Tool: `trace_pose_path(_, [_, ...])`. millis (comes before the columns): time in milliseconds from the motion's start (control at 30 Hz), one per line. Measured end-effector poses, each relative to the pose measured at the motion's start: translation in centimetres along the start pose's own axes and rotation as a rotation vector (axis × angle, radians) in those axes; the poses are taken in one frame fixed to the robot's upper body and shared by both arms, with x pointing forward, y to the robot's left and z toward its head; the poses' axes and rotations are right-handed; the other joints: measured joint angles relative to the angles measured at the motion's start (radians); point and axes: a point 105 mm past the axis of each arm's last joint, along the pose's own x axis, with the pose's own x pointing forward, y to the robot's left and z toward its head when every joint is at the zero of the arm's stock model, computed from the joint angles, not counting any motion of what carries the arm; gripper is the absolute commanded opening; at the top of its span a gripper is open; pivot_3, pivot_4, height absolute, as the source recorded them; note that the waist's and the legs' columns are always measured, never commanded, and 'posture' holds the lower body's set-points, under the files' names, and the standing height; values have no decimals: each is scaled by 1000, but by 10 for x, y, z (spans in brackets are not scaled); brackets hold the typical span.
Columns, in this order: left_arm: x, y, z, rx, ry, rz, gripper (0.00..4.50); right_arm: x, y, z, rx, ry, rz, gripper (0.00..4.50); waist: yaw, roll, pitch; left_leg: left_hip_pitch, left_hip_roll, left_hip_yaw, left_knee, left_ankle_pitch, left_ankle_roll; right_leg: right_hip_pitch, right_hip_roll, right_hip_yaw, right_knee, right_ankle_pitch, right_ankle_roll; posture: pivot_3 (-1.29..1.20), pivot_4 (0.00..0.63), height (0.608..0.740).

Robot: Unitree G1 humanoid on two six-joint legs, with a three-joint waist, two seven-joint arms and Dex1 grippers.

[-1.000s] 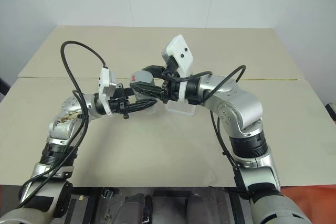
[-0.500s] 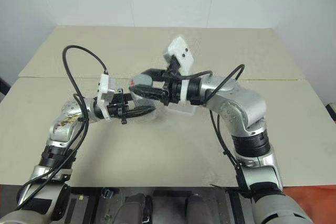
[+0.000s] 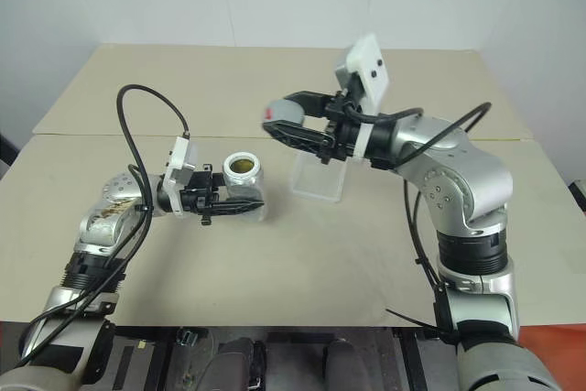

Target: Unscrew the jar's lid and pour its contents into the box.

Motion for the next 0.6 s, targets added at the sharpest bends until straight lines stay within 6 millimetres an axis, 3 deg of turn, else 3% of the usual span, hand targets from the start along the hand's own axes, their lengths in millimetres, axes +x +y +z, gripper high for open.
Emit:
trace_pose_path(233, [-8,11,12,38,-29,104,2072,-47,-58,-60,66,134,-450,2782,0,0,0,0,0,0,0,0,0,0,0,1,0,0,0,0,150,740])
trace_pose_path(433, [-7,19,17,53,-36,158,2072,-63,-78,-106,119,273,-665,2782,-5,0,0,1,0,1,0,0,0,0,0,1,1,0,0,0,150,740])
trace_pose_path(600, [-5,28,21,68,-39,211,2072,-81,-94,-166,193,460,-850,2782,-3,0,0,0,0,4,-1,0,0,0,0,2,0,0,0,0,150,740])
